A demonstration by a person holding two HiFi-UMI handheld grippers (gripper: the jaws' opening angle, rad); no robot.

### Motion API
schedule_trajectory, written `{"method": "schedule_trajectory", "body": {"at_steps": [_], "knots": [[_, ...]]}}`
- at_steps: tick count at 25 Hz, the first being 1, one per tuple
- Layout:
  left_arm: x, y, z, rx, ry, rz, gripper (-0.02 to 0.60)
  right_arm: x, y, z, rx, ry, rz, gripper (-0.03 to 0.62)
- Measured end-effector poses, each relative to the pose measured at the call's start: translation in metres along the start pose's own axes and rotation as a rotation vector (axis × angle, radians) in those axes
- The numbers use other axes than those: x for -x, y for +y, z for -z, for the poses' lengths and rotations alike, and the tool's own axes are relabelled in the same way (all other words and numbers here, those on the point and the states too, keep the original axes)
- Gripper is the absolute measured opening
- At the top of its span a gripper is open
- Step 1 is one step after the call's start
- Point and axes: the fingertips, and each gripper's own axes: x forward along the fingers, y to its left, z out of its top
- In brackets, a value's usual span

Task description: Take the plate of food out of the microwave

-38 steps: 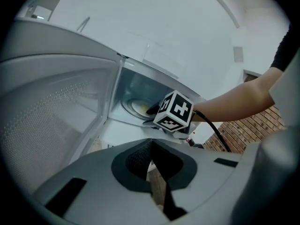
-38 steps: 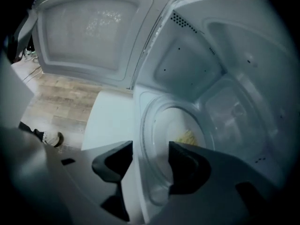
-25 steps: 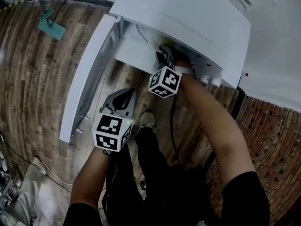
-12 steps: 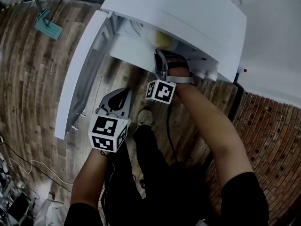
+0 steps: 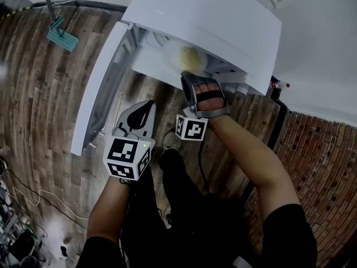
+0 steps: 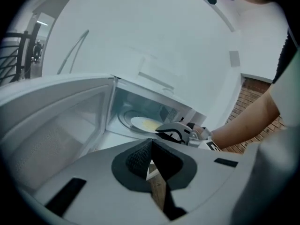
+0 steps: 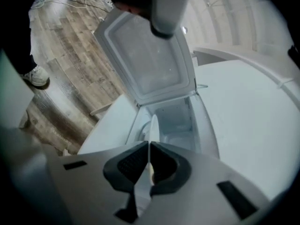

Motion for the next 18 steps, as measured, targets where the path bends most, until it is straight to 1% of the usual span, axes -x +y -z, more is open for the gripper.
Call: {"method": "schedule_trajectory", "body": {"at_steps": [4,8,13,16,18], "knots": [[0.022,-0.014,-0.039,-0.003,-0.048,-0.004,-0.002,0.054,-0.023,-0.023,0.007,-0.103,0.003,0.026],[0.053,-0.023,-0.092,-0.031,-0.11,-0.029,-0.002,0.105,-0.068,-0.041,-0.024,-0.155,0.029,0.025],[0.097,-0.031,-0.16,-0.044,-0.165,-0.062,-0.002,0.16,-0.155,-0.052,-0.085,-0.156,0.102,0.025],[0.124,-0.041,-0.199,-0.052,-0.183,-0.081,-0.002,0.184,-0.213,-0.051,-0.09,-0.141,0.165,0.025],[0.14,-0.053,-0.226,-0.073,-0.197,-0.087,-0.002,0.195,-0.254,-0.046,-0.09,-0.129,0.205,0.025]]}}
